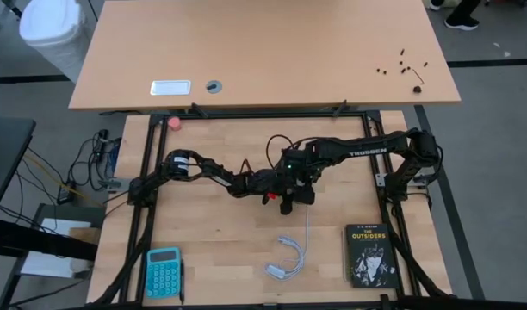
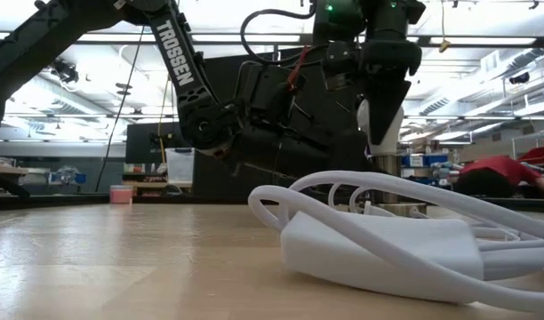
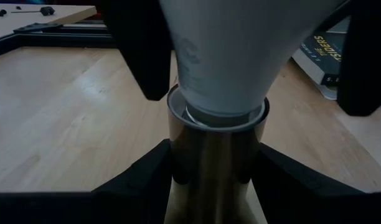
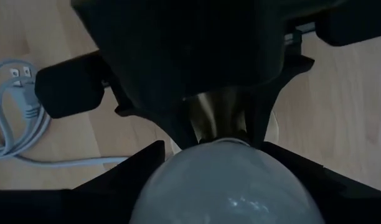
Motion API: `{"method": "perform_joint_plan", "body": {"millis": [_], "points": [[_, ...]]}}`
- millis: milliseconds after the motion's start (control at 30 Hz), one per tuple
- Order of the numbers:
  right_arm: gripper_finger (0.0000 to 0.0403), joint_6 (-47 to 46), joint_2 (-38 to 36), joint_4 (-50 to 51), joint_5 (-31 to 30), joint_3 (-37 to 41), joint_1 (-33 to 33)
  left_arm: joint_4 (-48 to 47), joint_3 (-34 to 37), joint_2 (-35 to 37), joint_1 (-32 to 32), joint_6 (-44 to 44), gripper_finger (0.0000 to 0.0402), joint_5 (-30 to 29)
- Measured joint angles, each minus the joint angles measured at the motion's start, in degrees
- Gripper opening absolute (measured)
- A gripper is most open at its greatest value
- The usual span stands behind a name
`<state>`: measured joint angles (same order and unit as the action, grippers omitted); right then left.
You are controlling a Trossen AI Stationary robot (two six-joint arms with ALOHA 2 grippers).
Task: Screw lightbulb
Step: Insert the white lightbulb into the silver lamp
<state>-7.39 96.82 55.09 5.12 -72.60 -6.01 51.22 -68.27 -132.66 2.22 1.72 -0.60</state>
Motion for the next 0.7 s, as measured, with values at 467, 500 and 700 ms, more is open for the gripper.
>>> {"method": "perform_joint_plan", "body": {"millis": [467, 500, 700], "points": [[0.0341, -0.4, -1.0, 2.4, -2.8, 0.1, -0.1, 0.0, 0.0, 0.0, -0.1, 0.0, 0.0204, 0.4], [0.0342, -0.4, -1.3, 2.6, -3.0, 0.1, 0.0, 0.0, 0.0, 0.0, -0.1, 0.0, 0.0204, 0.5], [0.034, -1.4, -2.8, 2.4, -3.1, 0.1, 0.9, 0.2, 0.0, 0.0, -0.1, 0.0, 0.0204, 0.5]]}}
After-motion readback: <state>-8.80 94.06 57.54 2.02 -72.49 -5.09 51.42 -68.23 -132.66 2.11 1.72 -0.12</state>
